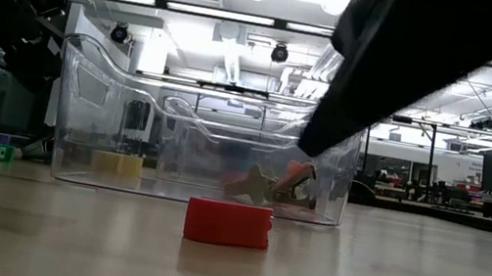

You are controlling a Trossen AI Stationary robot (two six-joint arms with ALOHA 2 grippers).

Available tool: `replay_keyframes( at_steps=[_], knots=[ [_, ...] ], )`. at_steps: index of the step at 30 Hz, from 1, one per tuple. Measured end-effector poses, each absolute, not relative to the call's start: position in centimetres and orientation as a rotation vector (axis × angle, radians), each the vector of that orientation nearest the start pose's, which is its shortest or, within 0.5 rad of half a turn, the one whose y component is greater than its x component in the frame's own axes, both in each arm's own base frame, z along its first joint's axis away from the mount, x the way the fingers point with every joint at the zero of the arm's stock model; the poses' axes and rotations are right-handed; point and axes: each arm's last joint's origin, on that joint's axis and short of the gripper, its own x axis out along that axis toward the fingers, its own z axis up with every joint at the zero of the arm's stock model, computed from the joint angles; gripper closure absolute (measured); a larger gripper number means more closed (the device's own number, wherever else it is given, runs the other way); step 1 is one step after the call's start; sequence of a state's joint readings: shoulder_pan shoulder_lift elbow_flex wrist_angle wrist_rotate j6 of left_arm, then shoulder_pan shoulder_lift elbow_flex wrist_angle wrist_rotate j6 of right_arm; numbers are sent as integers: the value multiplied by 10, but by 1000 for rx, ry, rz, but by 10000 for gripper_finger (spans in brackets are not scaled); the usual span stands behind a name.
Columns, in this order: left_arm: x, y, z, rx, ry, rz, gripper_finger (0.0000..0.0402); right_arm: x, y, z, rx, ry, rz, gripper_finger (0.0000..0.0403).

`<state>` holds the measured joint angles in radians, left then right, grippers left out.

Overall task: Pick and place Stapler, Stapler remover, tape
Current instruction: Put the right red stapler into the middle transparent bin

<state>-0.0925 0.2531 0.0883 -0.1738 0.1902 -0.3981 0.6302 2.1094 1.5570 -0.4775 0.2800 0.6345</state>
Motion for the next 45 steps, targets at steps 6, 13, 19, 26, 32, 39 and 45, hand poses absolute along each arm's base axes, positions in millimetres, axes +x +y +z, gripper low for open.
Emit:
replay_keyframes(
  at_steps=[6,13,19,26,32,39,45],
  knots=[
    [106,-15,157,-409,391,-208,170,365,257,171,346,1011,-7,123],
    [106,-15,157,-408,391,-209,170,372,252,165,660,1030,-170,123],
    [106,-15,157,-408,391,-208,170,383,255,145,695,996,-154,123],
    [106,-15,157,-409,391,-208,170,386,256,132,587,1001,-112,123],
    [106,-15,157,-408,390,-208,170,383,254,131,580,1031,-143,123],
    [106,-15,157,-408,391,-208,170,376,260,128,301,1002,-74,123],
    [106,-15,157,-408,391,-208,170,368,260,125,204,1053,-95,123]
  ],
)
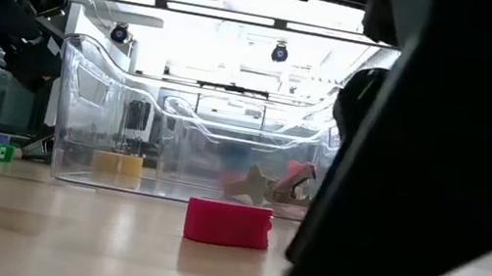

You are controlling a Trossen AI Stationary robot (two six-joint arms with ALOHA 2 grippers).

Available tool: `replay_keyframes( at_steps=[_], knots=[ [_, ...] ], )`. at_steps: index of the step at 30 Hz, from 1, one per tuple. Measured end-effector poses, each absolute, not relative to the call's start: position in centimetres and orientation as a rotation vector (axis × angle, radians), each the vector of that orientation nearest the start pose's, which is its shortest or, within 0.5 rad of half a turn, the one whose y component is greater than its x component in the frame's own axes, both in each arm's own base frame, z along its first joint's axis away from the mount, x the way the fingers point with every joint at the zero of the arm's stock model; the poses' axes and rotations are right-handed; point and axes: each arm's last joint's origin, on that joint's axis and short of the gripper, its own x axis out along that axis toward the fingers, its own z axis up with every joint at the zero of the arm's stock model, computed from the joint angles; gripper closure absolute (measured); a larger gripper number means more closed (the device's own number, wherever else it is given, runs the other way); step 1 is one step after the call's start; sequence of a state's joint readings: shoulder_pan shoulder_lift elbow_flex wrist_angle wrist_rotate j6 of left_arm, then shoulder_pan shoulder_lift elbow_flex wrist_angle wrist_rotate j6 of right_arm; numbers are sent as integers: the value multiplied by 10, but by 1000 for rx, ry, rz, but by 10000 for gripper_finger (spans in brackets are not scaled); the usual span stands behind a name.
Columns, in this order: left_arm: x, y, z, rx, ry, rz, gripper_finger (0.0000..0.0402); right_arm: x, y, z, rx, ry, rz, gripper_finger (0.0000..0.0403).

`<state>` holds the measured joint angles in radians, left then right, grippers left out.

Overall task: Pick and place Stapler, Stapler remover, tape
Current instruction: Put the right red stapler into the middle transparent bin

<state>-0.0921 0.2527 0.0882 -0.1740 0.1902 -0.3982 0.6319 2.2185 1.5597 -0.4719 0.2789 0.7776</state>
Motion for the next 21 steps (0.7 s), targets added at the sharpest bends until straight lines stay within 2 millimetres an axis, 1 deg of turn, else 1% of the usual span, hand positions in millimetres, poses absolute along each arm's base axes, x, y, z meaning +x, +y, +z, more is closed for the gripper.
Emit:
replay_keyframes(
  at_steps=[4,6,16,21],
  knots=[
    [106,-15,157,-408,390,-209,170,364,256,123,105,1070,-125,123],
    [106,-15,157,-409,391,-209,170,365,254,123,82,1061,-142,123],
    [106,-15,157,-408,390,-209,170,373,238,123,21,1024,-218,123],
    [106,-15,157,-408,391,-208,170,380,228,122,21,1017,-242,123]
  ],
)
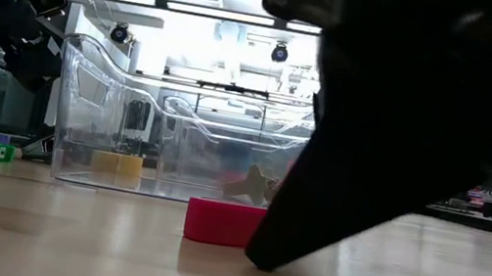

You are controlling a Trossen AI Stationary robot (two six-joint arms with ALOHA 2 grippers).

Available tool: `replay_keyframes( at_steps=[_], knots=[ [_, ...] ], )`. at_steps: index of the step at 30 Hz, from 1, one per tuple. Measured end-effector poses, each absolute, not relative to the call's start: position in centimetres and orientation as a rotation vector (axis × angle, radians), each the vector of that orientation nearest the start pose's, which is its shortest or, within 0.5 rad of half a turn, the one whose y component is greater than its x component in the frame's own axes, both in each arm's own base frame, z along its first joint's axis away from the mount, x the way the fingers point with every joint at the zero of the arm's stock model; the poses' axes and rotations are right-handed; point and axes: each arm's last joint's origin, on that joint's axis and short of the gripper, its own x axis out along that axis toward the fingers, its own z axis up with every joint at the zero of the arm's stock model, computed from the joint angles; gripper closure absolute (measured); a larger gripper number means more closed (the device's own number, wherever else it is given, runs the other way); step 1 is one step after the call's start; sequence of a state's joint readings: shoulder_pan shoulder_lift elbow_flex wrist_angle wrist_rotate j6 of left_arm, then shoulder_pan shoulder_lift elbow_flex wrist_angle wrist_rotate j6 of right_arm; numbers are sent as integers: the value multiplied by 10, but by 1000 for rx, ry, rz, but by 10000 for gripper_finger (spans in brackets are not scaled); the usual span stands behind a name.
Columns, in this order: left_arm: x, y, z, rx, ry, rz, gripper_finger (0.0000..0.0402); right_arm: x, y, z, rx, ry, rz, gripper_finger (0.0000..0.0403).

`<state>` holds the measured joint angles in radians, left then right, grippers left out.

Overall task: Pick and place Stapler, Stapler remover, tape
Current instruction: Put the right red stapler into the middle transparent bin

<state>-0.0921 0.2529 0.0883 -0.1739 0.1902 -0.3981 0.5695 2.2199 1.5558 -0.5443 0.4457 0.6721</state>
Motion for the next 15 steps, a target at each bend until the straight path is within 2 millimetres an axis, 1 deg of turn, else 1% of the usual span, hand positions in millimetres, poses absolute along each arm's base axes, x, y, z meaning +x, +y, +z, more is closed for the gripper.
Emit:
replay_keyframes(
  at_steps=[5,12,15],
  knots=[
    [106,-15,157,-408,391,-209,170,385,222,123,32,1004,-248,123],
    [106,-15,157,-408,391,-208,170,390,220,123,21,993,-203,124],
    [106,-15,157,-409,391,-209,170,391,220,123,24,997,-190,131]
  ],
)
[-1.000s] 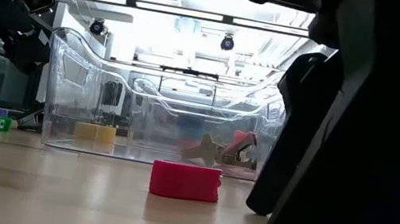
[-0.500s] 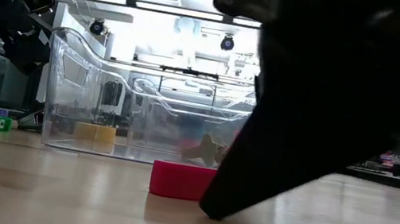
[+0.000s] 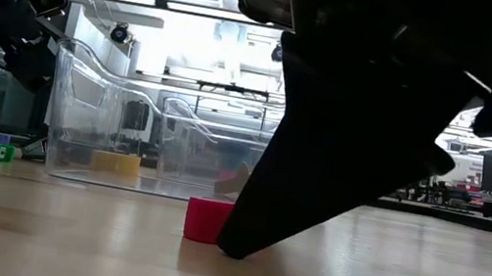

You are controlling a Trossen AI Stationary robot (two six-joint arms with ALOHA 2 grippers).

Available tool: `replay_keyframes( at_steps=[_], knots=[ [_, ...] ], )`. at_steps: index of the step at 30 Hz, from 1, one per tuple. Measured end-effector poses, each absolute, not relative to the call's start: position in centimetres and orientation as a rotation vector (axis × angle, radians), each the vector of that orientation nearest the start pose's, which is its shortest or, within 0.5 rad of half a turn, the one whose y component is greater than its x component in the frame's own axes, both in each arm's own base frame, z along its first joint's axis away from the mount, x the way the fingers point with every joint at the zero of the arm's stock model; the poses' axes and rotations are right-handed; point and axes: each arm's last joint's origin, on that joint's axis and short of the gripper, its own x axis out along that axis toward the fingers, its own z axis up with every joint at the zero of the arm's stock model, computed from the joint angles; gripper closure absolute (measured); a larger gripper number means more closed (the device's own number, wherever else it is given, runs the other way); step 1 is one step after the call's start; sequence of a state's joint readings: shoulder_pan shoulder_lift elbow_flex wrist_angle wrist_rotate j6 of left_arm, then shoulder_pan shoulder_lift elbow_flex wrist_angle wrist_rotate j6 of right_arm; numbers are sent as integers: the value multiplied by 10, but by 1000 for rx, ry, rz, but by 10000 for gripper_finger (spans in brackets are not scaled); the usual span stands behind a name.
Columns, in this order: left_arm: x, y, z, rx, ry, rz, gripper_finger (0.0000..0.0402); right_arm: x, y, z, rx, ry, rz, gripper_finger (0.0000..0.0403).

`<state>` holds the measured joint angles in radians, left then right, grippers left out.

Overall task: Pick and place Stapler, Stapler remover, tape
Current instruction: Put the right red stapler into the middle transparent bin

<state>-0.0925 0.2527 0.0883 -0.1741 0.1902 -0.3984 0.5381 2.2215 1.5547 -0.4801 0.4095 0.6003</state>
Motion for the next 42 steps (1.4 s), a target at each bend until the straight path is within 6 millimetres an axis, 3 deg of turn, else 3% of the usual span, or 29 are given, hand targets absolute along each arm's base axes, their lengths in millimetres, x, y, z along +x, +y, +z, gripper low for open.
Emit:
replay_keyframes(
  at_steps=[24,34,42],
  knots=[
    [106,-15,157,-408,391,-209,170,393,224,124,103,1029,-93,358],
    [106,-15,157,-409,391,-208,170,395,228,127,307,1022,-119,359],
    [106,-15,157,-408,391,-208,170,401,253,152,442,1038,17,359]
  ],
)
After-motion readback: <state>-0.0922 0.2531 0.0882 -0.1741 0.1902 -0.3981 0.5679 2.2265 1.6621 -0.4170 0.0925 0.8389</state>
